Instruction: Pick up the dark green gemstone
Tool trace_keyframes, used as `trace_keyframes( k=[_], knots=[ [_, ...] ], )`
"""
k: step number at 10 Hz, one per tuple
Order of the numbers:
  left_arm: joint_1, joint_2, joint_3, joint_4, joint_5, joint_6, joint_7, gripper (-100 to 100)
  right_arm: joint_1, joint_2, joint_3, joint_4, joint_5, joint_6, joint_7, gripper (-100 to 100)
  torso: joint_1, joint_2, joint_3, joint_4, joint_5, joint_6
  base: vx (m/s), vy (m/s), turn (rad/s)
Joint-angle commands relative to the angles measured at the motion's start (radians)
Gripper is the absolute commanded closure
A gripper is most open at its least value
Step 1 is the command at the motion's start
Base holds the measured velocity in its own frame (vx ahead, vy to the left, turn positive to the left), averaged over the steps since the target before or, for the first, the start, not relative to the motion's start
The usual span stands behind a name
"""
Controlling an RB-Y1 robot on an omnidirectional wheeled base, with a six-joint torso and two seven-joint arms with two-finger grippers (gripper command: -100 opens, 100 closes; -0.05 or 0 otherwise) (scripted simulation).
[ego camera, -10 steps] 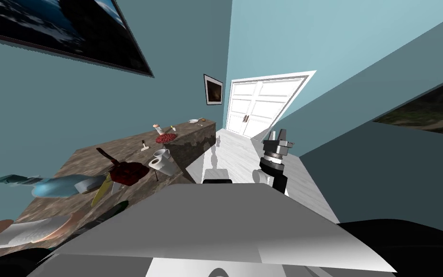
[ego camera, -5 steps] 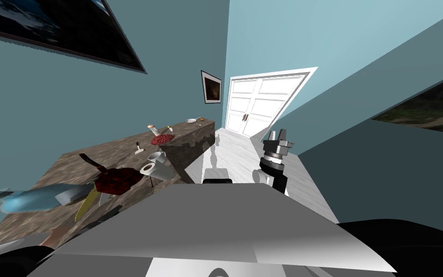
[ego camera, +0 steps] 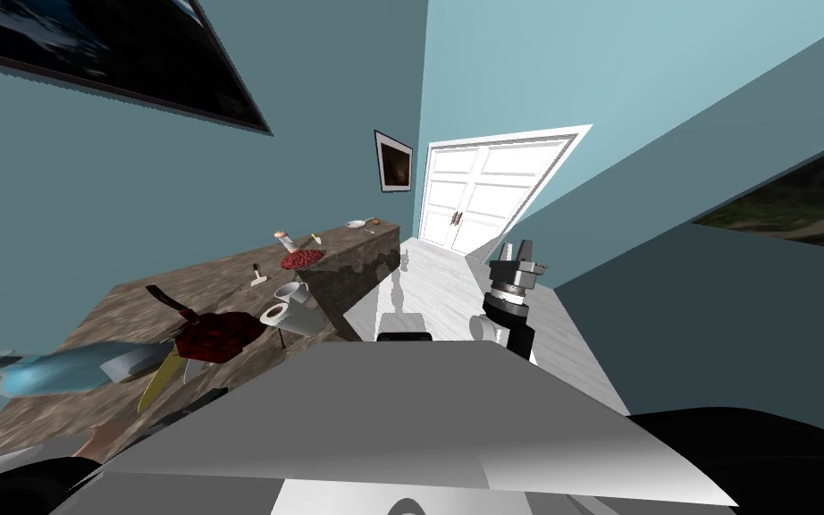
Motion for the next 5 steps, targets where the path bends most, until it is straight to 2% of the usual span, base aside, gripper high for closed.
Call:
trace_keyframes(
  k=[1,2,3,4,5],
  knots=[
    [0.000,0.000,0.000,0.000,0.000,0.000,0.000,0,0.000,0.000,0.000,0.000,0.000,0.000,0.000,0,0.000,0.000,0.000,0.000,0.000,0.000,0.000,0.000,0.000],
    [0.027,0.007,0.012,-0.032,0.001,0.004,0.006,100,0.000,0.000,0.000,0.000,0.000,0.000,0.000,0,0.000,0.000,0.000,0.000,0.000,0.000,-0.025,-0.017,0.084],
    [0.038,0.010,0.017,-0.043,0.002,0.004,0.009,100,0.000,0.000,0.000,0.000,0.000,0.000,0.000,0,-0.001,0.002,0.001,0.000,-0.001,-0.001,-0.043,-0.030,0.089],
    [0.029,0.010,0.014,-0.036,0.002,0.005,0.008,100,0.000,0.000,0.000,0.000,0.000,0.000,0.000,0,-0.003,0.003,0.002,0.000,-0.001,-0.001,-0.020,-0.015,0.020],
    [0.031,0.010,0.014,-0.038,0.002,0.006,0.008,0,0.000,0.000,0.000,0.000,0.000,0.000,0.000,0,-0.002,0.002,0.001,0.000,-0.001,-0.001,0.000,0.000,0.000]
  ],
)
